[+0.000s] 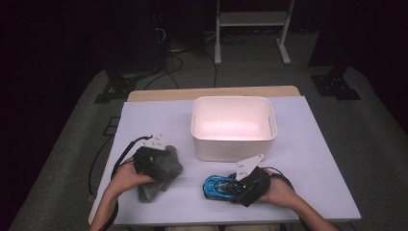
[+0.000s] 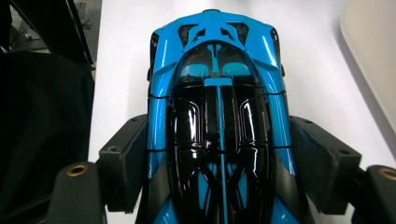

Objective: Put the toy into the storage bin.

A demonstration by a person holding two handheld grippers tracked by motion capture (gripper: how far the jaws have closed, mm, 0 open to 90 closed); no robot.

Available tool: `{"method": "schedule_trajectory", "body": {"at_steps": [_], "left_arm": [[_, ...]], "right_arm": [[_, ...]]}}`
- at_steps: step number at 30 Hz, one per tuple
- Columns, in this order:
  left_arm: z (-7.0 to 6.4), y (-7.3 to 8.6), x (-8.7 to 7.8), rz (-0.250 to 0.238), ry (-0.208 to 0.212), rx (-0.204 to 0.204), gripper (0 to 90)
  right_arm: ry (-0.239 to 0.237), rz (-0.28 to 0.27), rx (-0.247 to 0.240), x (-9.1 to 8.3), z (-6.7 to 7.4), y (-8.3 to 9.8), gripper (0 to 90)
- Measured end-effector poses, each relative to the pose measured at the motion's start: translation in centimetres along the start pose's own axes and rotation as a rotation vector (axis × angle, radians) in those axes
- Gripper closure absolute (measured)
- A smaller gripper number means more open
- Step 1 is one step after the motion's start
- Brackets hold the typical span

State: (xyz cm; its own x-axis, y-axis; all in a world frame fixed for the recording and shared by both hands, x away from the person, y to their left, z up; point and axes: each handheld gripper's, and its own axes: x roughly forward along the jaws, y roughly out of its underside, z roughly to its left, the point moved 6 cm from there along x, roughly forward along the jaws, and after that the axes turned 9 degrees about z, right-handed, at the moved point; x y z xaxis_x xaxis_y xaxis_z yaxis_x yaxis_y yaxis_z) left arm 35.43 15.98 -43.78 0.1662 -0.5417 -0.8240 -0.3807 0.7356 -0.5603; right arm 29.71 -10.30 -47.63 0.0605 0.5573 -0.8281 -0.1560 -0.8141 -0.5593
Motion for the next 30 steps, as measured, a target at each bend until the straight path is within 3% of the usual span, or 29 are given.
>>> {"method": "schedule_trajectory", "body": {"at_steps": [9,15,23,30], "left_arm": [[-0.1,0.0,-0.1,-0.003,0.002,0.002,6.5],[-0.1,0.0,-0.1,-0.001,0.002,0.003,6.5],[-0.1,0.0,-0.1,-0.001,0.004,0.001,6.5],[0.0,0.0,0.0,-0.001,0.003,-0.001,6.5]], "right_arm": [[-0.002,-0.009,0.004,-1.4,0.1,-0.5,25.4],[0.017,0.004,-0.030,-2.7,0.3,-1.2,26.8],[0.022,0.005,-0.019,-2.9,0.1,-1.2,26.9],[0.017,0.004,-0.039,-3.9,0.5,-1.9,26.9]]}}
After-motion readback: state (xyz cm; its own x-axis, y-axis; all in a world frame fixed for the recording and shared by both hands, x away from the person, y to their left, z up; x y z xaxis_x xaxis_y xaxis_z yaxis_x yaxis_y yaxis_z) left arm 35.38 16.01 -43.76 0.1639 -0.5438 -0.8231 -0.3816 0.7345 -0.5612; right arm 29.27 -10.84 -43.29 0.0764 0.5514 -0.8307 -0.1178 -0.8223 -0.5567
